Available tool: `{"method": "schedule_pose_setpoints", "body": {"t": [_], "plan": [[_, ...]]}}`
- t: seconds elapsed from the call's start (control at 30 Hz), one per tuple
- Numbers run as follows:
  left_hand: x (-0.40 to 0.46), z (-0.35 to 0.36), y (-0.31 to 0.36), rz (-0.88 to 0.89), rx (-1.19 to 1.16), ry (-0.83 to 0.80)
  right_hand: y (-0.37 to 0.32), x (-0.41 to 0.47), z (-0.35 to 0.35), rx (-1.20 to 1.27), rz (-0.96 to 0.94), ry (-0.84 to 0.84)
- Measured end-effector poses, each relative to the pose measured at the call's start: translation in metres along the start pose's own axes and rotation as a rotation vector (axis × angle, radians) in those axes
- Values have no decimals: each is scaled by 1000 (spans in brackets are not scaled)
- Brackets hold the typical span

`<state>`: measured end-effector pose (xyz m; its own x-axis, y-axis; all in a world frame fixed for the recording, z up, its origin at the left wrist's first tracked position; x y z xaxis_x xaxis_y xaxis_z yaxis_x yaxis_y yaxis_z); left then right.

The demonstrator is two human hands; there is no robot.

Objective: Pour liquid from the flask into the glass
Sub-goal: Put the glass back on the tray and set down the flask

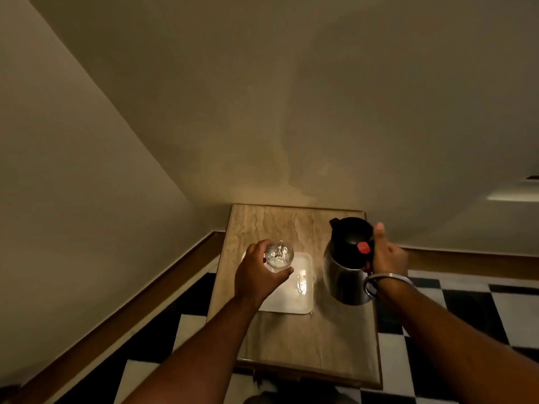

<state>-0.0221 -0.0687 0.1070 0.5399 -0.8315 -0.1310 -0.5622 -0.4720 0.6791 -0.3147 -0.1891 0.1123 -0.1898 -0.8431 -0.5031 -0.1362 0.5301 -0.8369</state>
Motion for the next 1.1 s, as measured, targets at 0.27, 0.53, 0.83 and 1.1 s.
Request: {"method": "schedule_pose_setpoints", "body": {"t": [0.27, 0.53, 0.83, 1.1], "plan": [[23, 51, -84, -6, 80, -154, 115, -3, -1, 195, 152, 293], [43, 123, -158, -65, 95, -232, 202, 34, 12, 354, 229, 402], [50, 177, -199, -84, 145, -261, 237, 66, 9, 394, 210, 411], [45, 188, -210, -83, 144, -247, 261, 67, 4, 394, 177, 405]]}}
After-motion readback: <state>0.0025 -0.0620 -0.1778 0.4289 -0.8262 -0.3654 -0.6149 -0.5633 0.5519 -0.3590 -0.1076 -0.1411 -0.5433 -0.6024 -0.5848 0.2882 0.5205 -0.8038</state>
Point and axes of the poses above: each hand's wrist, its own x-axis towards the middle knuckle, its own z-axis out of the palm, y = z × x, the point moved 10 cm from there along x, towards the middle knuckle, and after that the axes turned 3 degrees about x, right-handed, at the moved point
